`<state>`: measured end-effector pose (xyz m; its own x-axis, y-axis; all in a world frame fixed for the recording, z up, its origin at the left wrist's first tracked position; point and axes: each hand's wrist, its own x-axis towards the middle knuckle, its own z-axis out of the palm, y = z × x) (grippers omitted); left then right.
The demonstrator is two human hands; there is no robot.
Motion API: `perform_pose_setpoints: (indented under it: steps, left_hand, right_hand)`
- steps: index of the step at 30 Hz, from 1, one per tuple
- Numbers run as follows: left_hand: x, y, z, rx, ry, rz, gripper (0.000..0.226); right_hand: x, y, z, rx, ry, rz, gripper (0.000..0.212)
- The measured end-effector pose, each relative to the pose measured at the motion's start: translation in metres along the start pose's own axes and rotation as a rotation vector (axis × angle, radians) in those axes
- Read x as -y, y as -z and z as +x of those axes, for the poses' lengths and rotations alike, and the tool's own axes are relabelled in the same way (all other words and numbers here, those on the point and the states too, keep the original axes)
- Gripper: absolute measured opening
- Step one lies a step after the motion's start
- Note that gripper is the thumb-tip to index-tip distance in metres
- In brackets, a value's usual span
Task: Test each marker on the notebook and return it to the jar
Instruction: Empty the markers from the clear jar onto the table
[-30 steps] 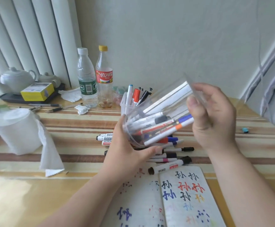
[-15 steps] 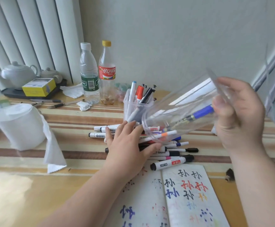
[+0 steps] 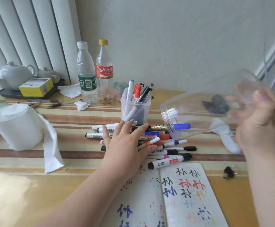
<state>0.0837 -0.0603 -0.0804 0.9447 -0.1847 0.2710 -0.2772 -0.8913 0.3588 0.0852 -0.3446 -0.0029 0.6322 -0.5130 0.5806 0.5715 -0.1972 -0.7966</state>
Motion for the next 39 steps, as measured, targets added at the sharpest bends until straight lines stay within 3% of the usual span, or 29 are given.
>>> perform_pose_setpoints:
  steps: [8, 12, 15, 17, 21, 24, 27, 30, 34, 36, 39]
  left_hand:
    - [0.000, -0.001, -0.001, 0.026, -0.023, 0.012, 0.092]
    - [0.000, 0.000, -0.003, 0.028, -0.034, 0.022, 0.086]
    - [-0.001, 0.002, -0.003, 0.025, -0.034, -0.003, 0.082]
    - [-0.001, 0.003, -0.004, 0.007, -0.037, -0.029, 0.082]
    - [0.000, 0.004, -0.006, -0.035, -0.076, -0.110, 0.095]
    - [0.002, 0.010, -0.007, -0.045, -0.087, -0.110, 0.108]
    - [0.002, 0.021, -0.008, -0.103, -0.066, -0.201, 0.111]
    - [0.000, 0.030, -0.011, -0.250, -0.074, -0.388, 0.091]
    - [-0.013, 0.029, -0.018, -0.211, -0.191, -0.555, 0.082]
    - [-0.021, 0.027, -0.019, -0.163, -0.284, -0.725, 0.066]
    - [-0.023, 0.025, -0.018, -0.209, -0.343, -0.870, 0.056]
  right_hand:
    - [0.003, 0.014, 0.005, -0.330, -0.181, -0.176, 0.026]
    - [0.005, 0.018, 0.005, -0.388, -0.495, 0.049, 0.044]
    - [0.002, 0.022, 0.005, -0.336, -0.659, 0.318, 0.058]
    - [-0.004, 0.026, 0.005, -0.260, -0.728, 0.521, 0.069]
    - [-0.019, 0.032, -0.003, 0.093, -0.821, 0.917, 0.087]
    - [-0.025, 0.023, -0.011, 0.341, -0.892, 0.961, 0.102]
    - [-0.025, 0.008, -0.019, 0.566, -0.921, 0.850, 0.104]
    - [-0.022, -0.005, -0.026, 0.776, -0.866, 0.736, 0.091]
    - [-0.014, -0.023, -0.049, 0.933, -0.635, 0.358, 0.104]
    - [-0.007, -0.032, -0.061, 0.972, -0.490, 0.113, 0.108]
    - [0.004, -0.035, -0.064, 1.060, -0.290, -0.157, 0.106]
